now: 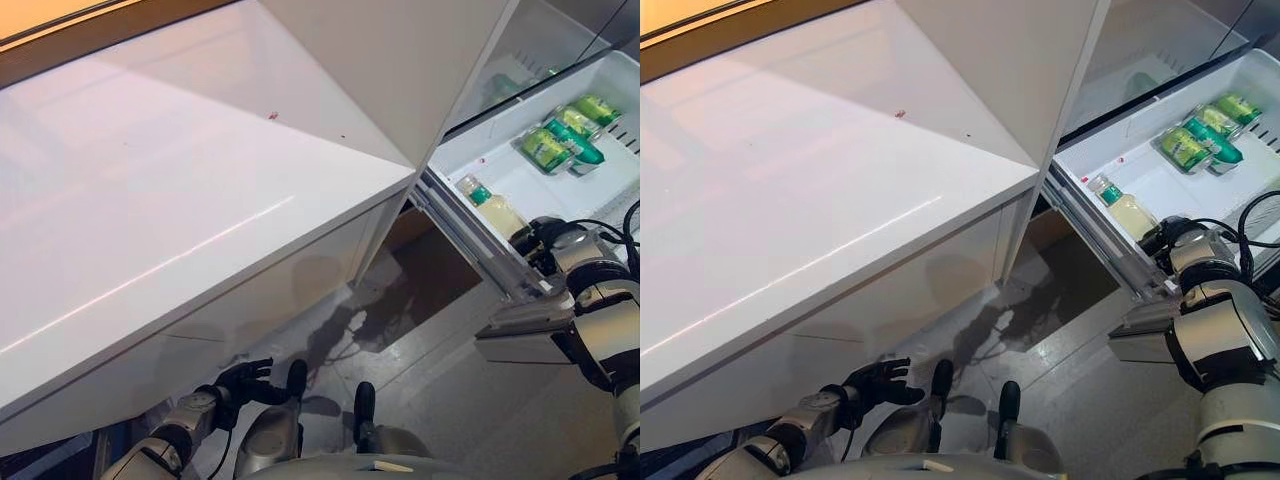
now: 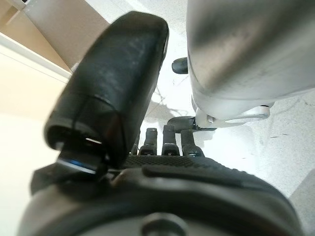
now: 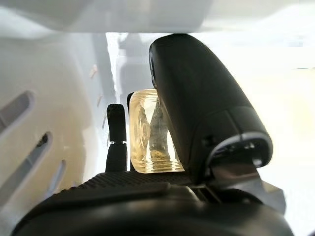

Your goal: Put drinks into fridge and close the fridge

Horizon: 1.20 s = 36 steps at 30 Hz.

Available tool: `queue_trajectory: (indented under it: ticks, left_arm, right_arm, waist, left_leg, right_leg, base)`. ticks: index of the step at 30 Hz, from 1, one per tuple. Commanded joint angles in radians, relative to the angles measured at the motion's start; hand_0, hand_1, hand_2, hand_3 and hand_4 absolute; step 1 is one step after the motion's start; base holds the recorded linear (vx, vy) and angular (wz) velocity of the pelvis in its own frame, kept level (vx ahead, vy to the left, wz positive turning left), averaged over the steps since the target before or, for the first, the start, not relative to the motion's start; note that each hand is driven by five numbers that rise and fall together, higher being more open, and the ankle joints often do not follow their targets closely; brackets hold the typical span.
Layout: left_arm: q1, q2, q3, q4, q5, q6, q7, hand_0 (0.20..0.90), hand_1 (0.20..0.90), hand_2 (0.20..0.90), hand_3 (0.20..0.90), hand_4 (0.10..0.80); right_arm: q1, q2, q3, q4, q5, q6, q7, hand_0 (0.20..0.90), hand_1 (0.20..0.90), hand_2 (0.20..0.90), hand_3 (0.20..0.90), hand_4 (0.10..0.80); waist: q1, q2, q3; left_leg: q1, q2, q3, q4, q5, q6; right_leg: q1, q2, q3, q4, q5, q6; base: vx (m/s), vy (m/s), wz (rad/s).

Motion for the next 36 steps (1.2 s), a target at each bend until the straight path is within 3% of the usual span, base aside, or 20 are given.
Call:
queue_trajectory:
  ticks: [1, 6, 7, 8, 9, 11, 13, 14, 15, 25, 31, 36]
  left_arm:
    - [-0.024, -0.004, -0.011, 0.022, 0.02, -0.054, -0.035, 0.9, 0.9, 0.9, 0.9, 0.8]
    - [-0.026, -0.004, -0.016, -0.001, 0.004, -0.069, -0.035, 0.9, 0.9, 0.9, 0.9, 0.8]
    - [-0.028, -0.003, -0.017, -0.006, 0.002, -0.07, -0.031, 0.9, 0.9, 0.9, 0.9, 0.8]
    - [-0.029, -0.003, -0.018, -0.009, 0.001, -0.07, -0.029, 0.9, 0.9, 0.9, 0.9, 0.8]
    - [-0.033, -0.002, -0.018, -0.011, 0.002, -0.07, -0.025, 0.9, 0.9, 0.9, 0.9, 0.8]
    - [-0.038, -0.001, -0.019, -0.016, 0.0, -0.067, -0.018, 0.9, 0.9, 0.9, 0.9, 0.8]
    - [-0.044, 0.003, -0.02, -0.02, -0.001, -0.067, -0.018, 0.9, 0.9, 0.9, 0.9, 0.8]
    - [-0.046, 0.003, -0.02, -0.023, -0.003, -0.067, -0.015, 0.9, 0.9, 0.9, 0.9, 0.8]
    - [-0.046, 0.003, -0.018, -0.025, -0.001, -0.068, -0.015, 0.9, 0.9, 0.9, 0.9, 0.8]
    - [-0.058, 0.004, -0.016, -0.034, -0.012, -0.074, -0.016, 0.9, 0.9, 0.9, 0.9, 0.8]
    - [-0.045, 0.008, -0.012, -0.046, -0.002, -0.066, -0.012, 0.9, 0.9, 0.9, 0.9, 0.8]
    - [-0.009, 0.008, 0.006, -0.062, 0.017, -0.054, 0.013, 0.9, 0.9, 0.9, 0.9, 0.8]
  right_arm:
    - [-0.194, -0.091, 0.099, -0.021, -0.042, 0.002, 0.008, 0.3, 0.3, 0.3, 0.2, 0.1]
    - [-0.219, -0.089, 0.142, -0.009, -0.15, 0.022, 0.032, 0.302, 0.302, 0.302, 0.203, 0.103]
    - [-0.225, -0.087, 0.152, -0.008, -0.158, 0.026, 0.04, 0.382, 0.382, 0.382, 0.296, 0.196]
    - [-0.227, -0.086, 0.155, -0.008, -0.158, 0.029, 0.043, 0.425, 0.425, 0.425, 0.345, 0.245]
    - [-0.23, -0.084, 0.161, -0.007, -0.152, 0.032, 0.051, 0.519, 0.519, 0.519, 0.455, 0.355]
    - [-0.234, -0.073, 0.164, -0.007, -0.144, 0.046, 0.054, 0.559, 0.559, 0.559, 0.502, 0.402]
    - [-0.239, -0.065, 0.161, -0.004, -0.138, 0.056, 0.052, 0.665, 0.665, 0.665, 0.625, 0.525]
    - [-0.236, -0.063, 0.158, 0.0, -0.134, 0.058, 0.052, 0.848, 0.848, 0.848, 0.84, 0.74]
    - [-0.235, -0.06, 0.154, 0.006, -0.131, 0.062, 0.05, 0.9, 0.9, 0.9, 0.9, 0.8]
    - [-0.235, -0.044, 0.132, 0.017, -0.067, 0.035, 0.026, 0.9, 0.9, 0.9, 0.9, 0.8]
    - [-0.235, -0.067, 0.128, -0.078, -0.006, -0.025, 0.01, 0.9, 0.9, 0.9, 0.9, 0.8]
    - [-0.196, -0.149, 0.106, -0.294, -0.02, -0.038, -0.02, 0.9, 0.9, 0.9, 0.9, 0.8]
  waist:
    - [0.022, -0.011, -0.013]
    - [0.031, -0.001, 0.003]
    - [0.032, 0.001, 0.006]
    - [0.033, 0.002, 0.007]
    - [0.034, 0.004, 0.01]
    - [0.036, 0.007, 0.014]
    - [0.038, 0.013, 0.022]
    - [0.039, 0.017, 0.026]
    - [0.04, 0.021, 0.03]
    - [0.032, 0.041, 0.05]
    - [0.011, 0.02, 0.027]
    - [-0.025, -0.016, -0.017]
  left_leg:
    - [-0.01, -0.015, 0.039, 0.009, -0.066, 0.03]
    - [-0.03, -0.019, 0.026, 0.015, -0.061, 0.026]
    - [-0.033, -0.02, 0.025, 0.016, -0.06, 0.026]
    - [-0.034, -0.021, 0.024, 0.017, -0.06, 0.025]
    - [-0.038, -0.021, 0.022, 0.018, -0.058, 0.025]
    - [-0.044, -0.023, 0.018, 0.02, -0.056, 0.024]
    - [-0.051, -0.026, 0.016, 0.025, -0.055, 0.024]
    - [-0.056, -0.027, 0.014, 0.03, -0.054, 0.023]
    - [-0.06, -0.028, 0.013, 0.032, -0.053, 0.022]
    - [-0.079, -0.031, 0.018, 0.039, -0.051, 0.02]
    - [-0.057, -0.025, 0.041, 0.027, -0.054, 0.018]
    - [-0.021, -0.016, 0.071, 0.016, -0.066, 0.018]
  right_leg:
    - [-0.065, 0.002, 0.023, 0.024, 0.062, 0.007]
    - [-0.078, 0.002, 0.014, 0.028, 0.061, 0.003]
    - [-0.081, 0.001, 0.012, 0.029, 0.06, 0.003]
    - [-0.082, 0.001, 0.011, 0.03, 0.06, 0.002]
    - [-0.085, 0.0, 0.008, 0.031, 0.06, 0.002]
    - [-0.088, -0.001, 0.004, 0.035, 0.059, 0.0]
    - [-0.093, -0.003, 0.001, 0.039, 0.057, -0.001]
    - [-0.097, -0.004, -0.002, 0.042, 0.056, -0.002]
    - [-0.1, -0.005, -0.003, 0.043, 0.056, -0.003]
    - [-0.122, -0.005, -0.007, 0.051, 0.057, -0.006]
    - [-0.118, 0.002, 0.009, 0.054, 0.056, -0.005]
    - [-0.103, 0.012, 0.033, 0.058, 0.051, -0.003]
  base:
    - [-0.055, -0.046, -0.01]
    - [-0.025, -0.033, 0.04]
    - [-0.023, -0.025, 0.07]
    - [-0.015, -0.022, 0.04]
    - [0.0, 0.0, 0.0]
    - [-0.002, -0.014, 0.02]
    - [-0.007, -0.021, 0.04]
    - [-0.004, -0.018, 0.03]
    - [-0.006, -0.019, 0.04]
    - [-0.012, 0.0, 0.05]
    - [0.004, 0.041, -0.04]
    - [0.021, 0.055, -0.19]
